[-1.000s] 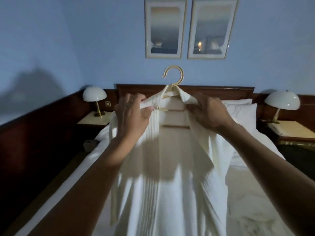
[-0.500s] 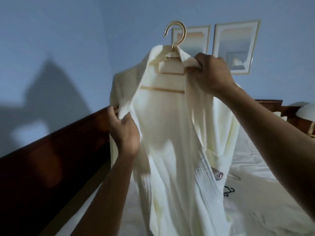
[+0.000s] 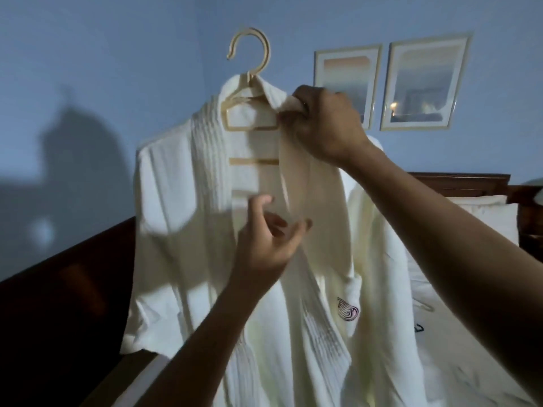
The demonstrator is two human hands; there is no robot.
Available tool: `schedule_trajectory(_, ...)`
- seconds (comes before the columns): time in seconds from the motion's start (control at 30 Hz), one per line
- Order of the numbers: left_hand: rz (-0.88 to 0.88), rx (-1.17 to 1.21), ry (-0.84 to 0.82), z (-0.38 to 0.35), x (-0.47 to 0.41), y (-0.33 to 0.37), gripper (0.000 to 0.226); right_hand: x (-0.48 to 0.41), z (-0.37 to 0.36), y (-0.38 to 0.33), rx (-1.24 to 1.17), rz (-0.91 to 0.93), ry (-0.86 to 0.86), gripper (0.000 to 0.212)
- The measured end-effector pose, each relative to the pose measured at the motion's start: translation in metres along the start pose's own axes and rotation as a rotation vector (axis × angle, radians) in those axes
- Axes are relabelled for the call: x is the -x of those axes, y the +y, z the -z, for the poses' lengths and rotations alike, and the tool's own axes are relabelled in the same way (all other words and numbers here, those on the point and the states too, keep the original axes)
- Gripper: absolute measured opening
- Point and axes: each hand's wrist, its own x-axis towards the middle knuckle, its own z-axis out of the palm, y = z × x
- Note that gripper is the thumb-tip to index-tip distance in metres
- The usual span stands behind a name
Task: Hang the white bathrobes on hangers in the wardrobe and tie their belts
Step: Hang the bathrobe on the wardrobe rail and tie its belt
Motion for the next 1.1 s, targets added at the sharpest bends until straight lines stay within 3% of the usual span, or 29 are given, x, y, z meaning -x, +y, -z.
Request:
schedule_trajectory(0.1, 0.388, -0.050, -0.251, -0.033, 0.026, -0.055, 0.031, -0.018, -0.014, -0.007, -0.028, -0.008, -0.015, 0.023)
schedule_trajectory(0.17, 0.553, 0.033, -0.271, -0.036, 0.042, -0.082, 0.014, -0.025, -0.026, 0.002, -0.033, -0.024, -0.030, 0.025)
schedule_trajectory(0.3, 0.545, 0.259, -0.089, 0.013, 0.020, -0.069, 0.011, -0.024, -0.047, 0.037, -0.059, -0.054, -0.063, 0.029)
schedule_trajectory(0.4, 0.428, 0.457, 0.087, 0.068, -0.011, -0.042, 0.035, -0.030, -0.056, 0.054, -0.063, -0.068, -0.057, 0.029)
schedule_trajectory(0.47, 0.302, 0.224, 0.155, 0.098, -0.019, -0.044, 0.021, -0.040, -0.060, 0.059, -0.070, -0.075, -0.042, 0.031)
schedule_trajectory(0.53, 0.311, -0.065, 0.046, 0.102, -0.005, -0.062, 0.017, -0.050, -0.065, 0.061, -0.104, -0.059, -0.051, 0.032)
schedule_trajectory(0.63, 0.611, -0.294, -0.157, 0.073, 0.049, -0.135, 0.045, -0.058, -0.079, 0.061, -0.179, -0.019, -0.077, 0.028)
schedule_trajectory(0.7, 0.789, -0.441, -0.212, 0.057, 0.096, -0.216, 0.046, -0.056, -0.096, 0.064, -0.228, -0.018, -0.102, 0.021)
schedule_trajectory(0.77, 0.913, -0.453, -0.308, 0.048, 0.136, -0.258, 0.038, -0.049, -0.115, 0.067, -0.271, -0.031, -0.134, 0.022)
schedule_trajectory(0.87, 1.083, -0.357, -0.329, 0.039, 0.168, -0.249, 0.025, -0.040, -0.136, 0.072, -0.309, -0.018, -0.164, 0.024)
schedule_trajectory(0.97, 1.031, -0.294, -0.627, 0.044, 0.193, -0.239, 0.044, -0.035, -0.146, 0.073, -0.367, 0.007, -0.198, 0.030)
schedule_trajectory(1.03, 1.082, -0.318, -0.590, 0.054, 0.205, -0.257, 0.054, -0.032, -0.153, 0.072, -0.410, 0.044, -0.215, 0.031)
schedule_trajectory(1.1, 1.040, -0.376, -0.340, 0.055, 0.186, -0.248, 0.052, -0.027, -0.160, 0.065, -0.450, 0.087, -0.233, 0.031)
